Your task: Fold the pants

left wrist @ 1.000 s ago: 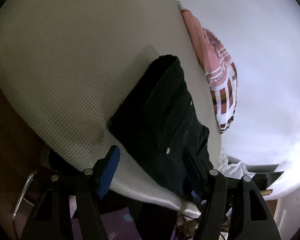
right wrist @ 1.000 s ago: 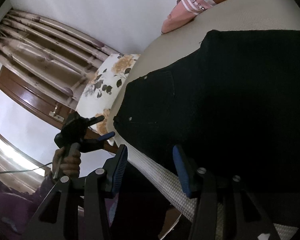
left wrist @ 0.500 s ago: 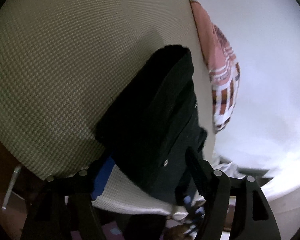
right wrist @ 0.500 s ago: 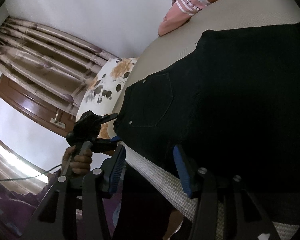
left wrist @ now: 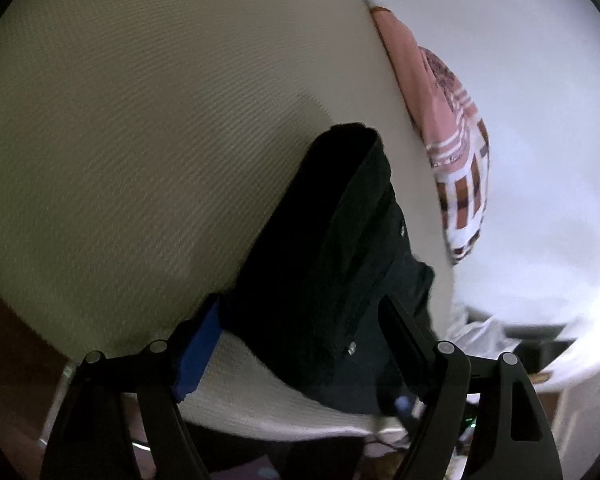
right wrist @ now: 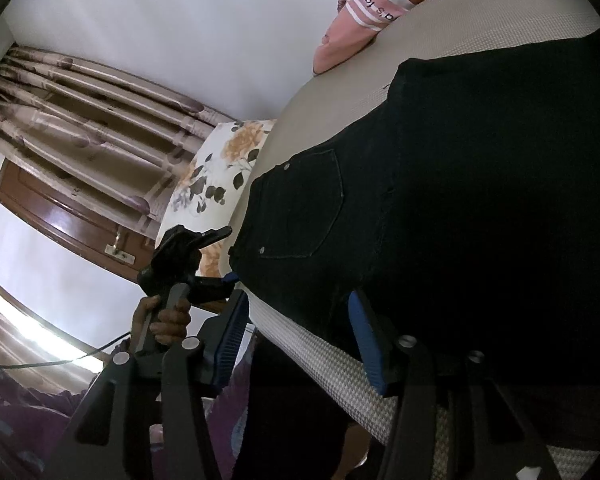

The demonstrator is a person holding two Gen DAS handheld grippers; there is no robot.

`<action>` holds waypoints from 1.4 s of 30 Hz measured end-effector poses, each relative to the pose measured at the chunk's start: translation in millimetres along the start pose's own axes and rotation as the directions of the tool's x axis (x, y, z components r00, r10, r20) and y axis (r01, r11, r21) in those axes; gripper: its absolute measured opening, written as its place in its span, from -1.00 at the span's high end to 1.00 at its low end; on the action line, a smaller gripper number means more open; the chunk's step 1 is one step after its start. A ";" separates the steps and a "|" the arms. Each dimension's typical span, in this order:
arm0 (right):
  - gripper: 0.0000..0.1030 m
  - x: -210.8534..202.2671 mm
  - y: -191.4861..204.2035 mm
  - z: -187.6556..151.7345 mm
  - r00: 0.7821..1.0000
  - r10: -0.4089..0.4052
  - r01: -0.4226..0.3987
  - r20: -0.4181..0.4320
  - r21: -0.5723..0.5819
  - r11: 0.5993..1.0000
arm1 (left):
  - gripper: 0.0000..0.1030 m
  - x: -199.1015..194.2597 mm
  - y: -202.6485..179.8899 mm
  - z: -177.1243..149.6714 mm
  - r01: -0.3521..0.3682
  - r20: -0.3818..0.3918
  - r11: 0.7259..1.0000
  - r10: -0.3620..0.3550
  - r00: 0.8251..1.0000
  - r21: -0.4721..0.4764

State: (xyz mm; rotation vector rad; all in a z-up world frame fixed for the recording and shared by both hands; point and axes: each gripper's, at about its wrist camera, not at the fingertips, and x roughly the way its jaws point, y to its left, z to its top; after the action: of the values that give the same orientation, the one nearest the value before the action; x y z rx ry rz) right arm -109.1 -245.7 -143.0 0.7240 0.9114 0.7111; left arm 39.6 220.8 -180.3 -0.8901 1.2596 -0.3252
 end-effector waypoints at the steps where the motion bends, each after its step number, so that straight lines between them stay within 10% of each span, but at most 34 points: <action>1: 0.02 -0.1 0.1 -0.2 1.000 0.000 0.000 0.000 0.000 1.000 | -0.53 1.0 -2.8 5.4 -0.014 0.009 1.000 0.014 1.000 0.027; 10: -0.02 -0.4 0.3 1.4 1.000 0.001 -0.001 -0.002 0.005 1.000 | -0.57 25.2 -25.5 10.8 -0.009 -0.212 0.984 0.047 0.976 0.176; 21: -0.04 2.0 -1.0 3.8 1.000 -0.007 0.007 -0.009 0.009 1.000 | -0.57 13.8 -9.7 22.4 0.256 -0.273 0.966 -0.258 0.927 -0.045; 31: -0.06 4.3 -1.4 6.7 1.000 -0.008 0.008 -0.014 0.009 1.000 | -0.57 -24.0 30.3 0.6 0.099 -0.147 0.983 -0.122 0.982 -0.156; 42: -0.11 6.4 -1.3 6.8 1.000 -0.006 0.006 -0.012 0.006 1.000 | -0.57 9.7 6.9 -24.8 0.072 -0.154 0.988 -0.092 0.984 -0.134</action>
State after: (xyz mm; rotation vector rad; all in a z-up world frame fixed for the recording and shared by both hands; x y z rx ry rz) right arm -100.1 -243.0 -143.9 0.7224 0.9263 0.7079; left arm 18.2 208.9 -192.9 -1.0441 1.4066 -0.3914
